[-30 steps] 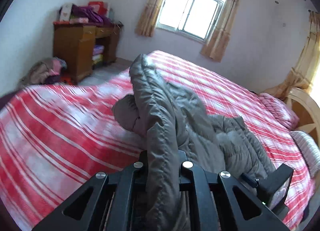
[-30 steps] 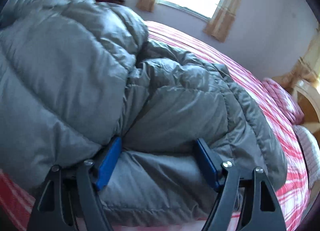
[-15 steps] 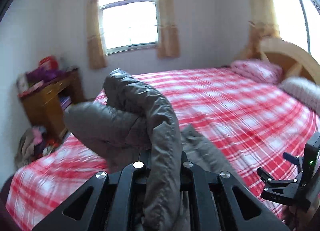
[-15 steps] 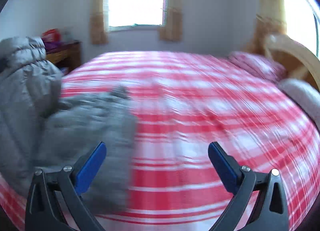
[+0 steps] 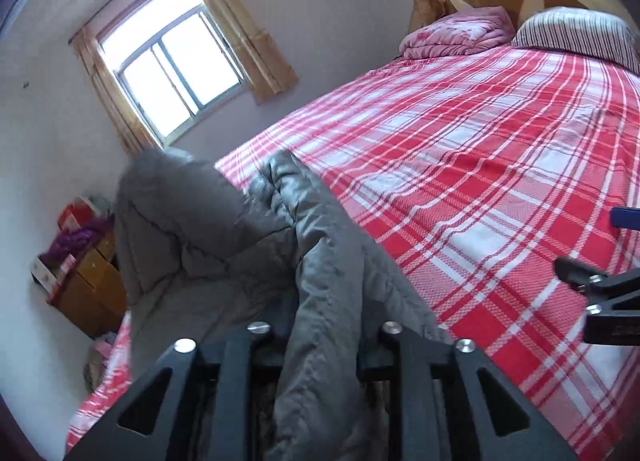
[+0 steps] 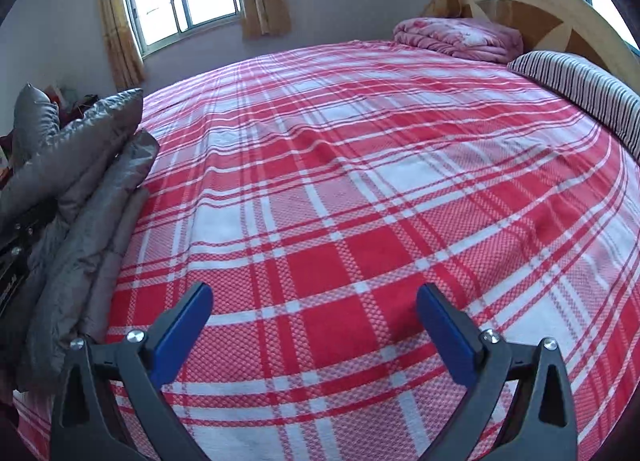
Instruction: Fold large clothes
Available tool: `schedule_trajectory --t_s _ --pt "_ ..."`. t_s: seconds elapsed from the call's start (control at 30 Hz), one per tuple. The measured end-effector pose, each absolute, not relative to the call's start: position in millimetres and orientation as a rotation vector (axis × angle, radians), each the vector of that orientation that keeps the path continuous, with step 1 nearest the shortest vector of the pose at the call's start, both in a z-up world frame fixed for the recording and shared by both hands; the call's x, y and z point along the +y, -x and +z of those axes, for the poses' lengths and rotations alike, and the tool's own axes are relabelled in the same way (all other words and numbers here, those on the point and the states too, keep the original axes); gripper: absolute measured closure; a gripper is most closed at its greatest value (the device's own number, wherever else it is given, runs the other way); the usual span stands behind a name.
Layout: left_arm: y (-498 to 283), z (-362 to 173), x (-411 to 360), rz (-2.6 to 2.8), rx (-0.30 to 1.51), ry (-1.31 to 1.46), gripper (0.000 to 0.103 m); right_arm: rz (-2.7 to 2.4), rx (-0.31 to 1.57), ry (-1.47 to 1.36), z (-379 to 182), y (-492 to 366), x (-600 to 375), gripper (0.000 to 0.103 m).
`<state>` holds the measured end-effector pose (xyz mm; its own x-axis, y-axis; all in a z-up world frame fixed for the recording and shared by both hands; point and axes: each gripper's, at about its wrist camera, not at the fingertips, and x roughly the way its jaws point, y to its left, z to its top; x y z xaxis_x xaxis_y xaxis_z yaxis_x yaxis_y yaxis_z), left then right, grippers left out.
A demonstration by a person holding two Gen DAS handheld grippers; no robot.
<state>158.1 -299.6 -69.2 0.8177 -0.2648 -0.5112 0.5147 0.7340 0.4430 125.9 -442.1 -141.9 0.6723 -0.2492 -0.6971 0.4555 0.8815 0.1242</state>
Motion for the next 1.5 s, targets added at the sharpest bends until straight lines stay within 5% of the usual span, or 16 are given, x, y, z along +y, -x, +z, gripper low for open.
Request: schedule_trajectory --t_s 0.07,0.13,0.2,0.47,0.67,0.9,1.27,1.5 --pt "-141 -51 -295 -0.454 0.384 -0.611 0.052 -0.398 0.743 -0.299 -143 -127 -441 0.000" --pt "-124 -34 -289 -0.473 0.326 -0.583 0.021 -0.396 0.746 -0.301 -143 -128 -442 0.000" --pt "-112 -13 -279 -0.494 0.288 -0.550 0.013 -0.397 0.748 -0.303 -144 -128 -444 0.000" --pt "-174 41 -160 -0.177 0.313 -0.310 0.007 -0.429 0.711 -0.226 -112 -134 -437 0.003" --pt "-278 -7 -68 0.184 0.510 -0.167 0.006 -0.328 0.619 -0.134 -27 -165 -393 0.013" --pt "-326 -43 -48 0.210 0.658 -0.045 0.006 -0.189 0.660 -0.003 40 -253 -292 0.019" --pt "-348 -70 -8 0.234 0.722 0.226 0.006 -0.147 0.718 0.251 -3 -326 -168 0.038" --pt "-340 -49 -73 0.040 0.638 0.200 0.006 -0.247 0.811 0.229 -49 -330 -222 0.047"
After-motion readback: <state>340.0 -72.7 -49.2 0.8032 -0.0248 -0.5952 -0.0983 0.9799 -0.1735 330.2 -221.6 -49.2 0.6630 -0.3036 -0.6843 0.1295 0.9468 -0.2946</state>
